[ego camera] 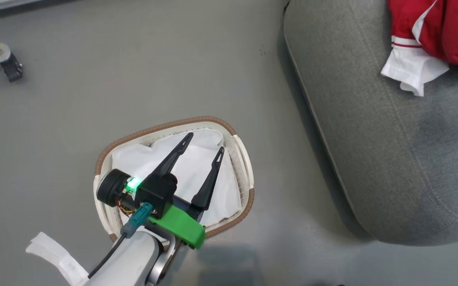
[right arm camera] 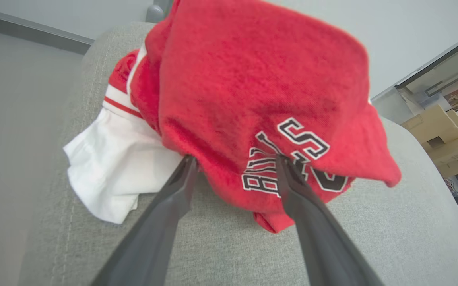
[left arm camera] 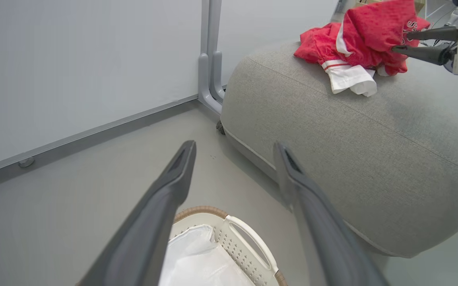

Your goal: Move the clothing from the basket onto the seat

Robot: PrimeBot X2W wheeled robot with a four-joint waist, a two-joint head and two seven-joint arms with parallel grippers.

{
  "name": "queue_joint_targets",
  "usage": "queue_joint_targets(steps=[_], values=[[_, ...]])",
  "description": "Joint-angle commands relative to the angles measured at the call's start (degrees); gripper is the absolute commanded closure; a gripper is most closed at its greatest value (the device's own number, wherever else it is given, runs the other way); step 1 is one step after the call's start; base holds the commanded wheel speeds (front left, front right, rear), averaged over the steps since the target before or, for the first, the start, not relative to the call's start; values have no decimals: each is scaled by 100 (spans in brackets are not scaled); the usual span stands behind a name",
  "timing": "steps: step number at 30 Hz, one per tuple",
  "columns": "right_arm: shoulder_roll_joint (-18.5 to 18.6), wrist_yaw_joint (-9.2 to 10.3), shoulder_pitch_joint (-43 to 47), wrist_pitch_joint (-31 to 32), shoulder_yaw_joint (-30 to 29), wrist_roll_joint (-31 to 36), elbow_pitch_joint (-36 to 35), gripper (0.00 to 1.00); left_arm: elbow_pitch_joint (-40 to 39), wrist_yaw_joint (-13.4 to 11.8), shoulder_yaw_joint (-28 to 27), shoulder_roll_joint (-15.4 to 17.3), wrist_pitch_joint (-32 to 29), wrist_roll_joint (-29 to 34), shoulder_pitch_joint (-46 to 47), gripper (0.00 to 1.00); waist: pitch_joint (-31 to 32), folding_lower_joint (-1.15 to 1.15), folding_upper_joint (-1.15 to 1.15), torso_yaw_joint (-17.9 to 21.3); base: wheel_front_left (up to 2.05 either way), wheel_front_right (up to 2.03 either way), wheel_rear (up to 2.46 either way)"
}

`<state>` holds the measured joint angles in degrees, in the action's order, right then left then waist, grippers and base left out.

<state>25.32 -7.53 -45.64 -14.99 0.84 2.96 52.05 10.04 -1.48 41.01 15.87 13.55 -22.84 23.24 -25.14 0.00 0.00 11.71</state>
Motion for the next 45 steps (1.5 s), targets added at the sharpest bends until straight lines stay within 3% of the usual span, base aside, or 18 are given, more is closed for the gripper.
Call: queue_joint_targets(steps=[1,16,22,36,45], values=[[-30,8,164,-23,85,-68,-40,0,65,-8,-17,-24,42,-50,-107,0,432,0,0,71,0,0,0],[362,8,582,221,919,-827,-1019,0,296,-52,-522,-347,167,-330,-542,0,1348,0,0,-339,0,0,0],[164,8,817,196,865,-970,-1423,0,270,-24,-959,-445,165,-267,-797,0,1611,0,0,-592,0,0,0],[-985,8,1944,-2,247,-755,-2274,0,331,1,-2145,-771,160,-1,-1548,0,2078,0,0,-1083,0,0,0],[-1950,8,3222,-24,-130,-459,-3038,0,499,309,-2902,-1044,160,227,-2123,0,2268,0,0,-1427,0,0,0]])
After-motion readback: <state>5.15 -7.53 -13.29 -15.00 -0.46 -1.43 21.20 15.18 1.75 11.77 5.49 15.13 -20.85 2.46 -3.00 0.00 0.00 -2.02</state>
